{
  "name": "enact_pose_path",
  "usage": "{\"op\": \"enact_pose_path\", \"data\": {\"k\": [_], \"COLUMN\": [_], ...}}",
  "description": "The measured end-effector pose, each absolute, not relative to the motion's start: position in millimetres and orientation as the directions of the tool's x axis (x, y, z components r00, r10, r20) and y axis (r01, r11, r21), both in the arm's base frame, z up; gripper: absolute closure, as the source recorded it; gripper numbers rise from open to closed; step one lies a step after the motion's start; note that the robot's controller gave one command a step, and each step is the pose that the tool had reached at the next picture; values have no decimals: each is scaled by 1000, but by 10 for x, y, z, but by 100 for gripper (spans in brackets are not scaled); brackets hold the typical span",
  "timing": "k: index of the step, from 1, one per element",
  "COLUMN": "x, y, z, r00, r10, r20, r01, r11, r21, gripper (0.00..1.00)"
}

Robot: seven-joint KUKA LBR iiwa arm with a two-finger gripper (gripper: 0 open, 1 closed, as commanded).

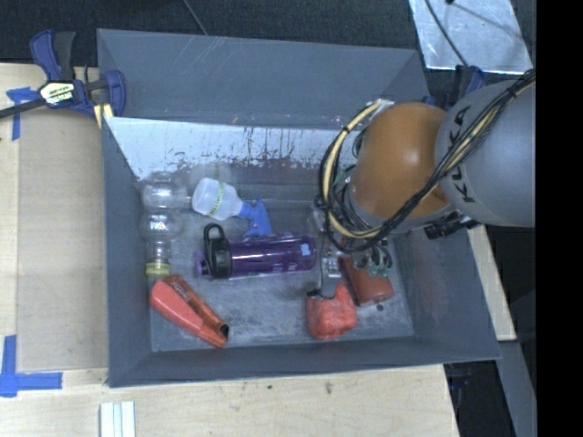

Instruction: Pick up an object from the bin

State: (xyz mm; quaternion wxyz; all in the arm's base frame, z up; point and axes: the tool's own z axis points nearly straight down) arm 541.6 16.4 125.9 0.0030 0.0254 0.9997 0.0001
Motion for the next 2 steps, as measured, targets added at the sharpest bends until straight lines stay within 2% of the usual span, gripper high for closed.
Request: {"op": "enact_pose_path", "data": {"k": [1, 2], "x": [5336, 5401], "y": [235, 430], "z": [999, 703], "r00": [-998, -987], "r10": [63, 163], "r20": [-9, -3], "r01": [63, 163], "r11": [998, 987], "r21": [1, 1], "gripper": [0, 100]}}
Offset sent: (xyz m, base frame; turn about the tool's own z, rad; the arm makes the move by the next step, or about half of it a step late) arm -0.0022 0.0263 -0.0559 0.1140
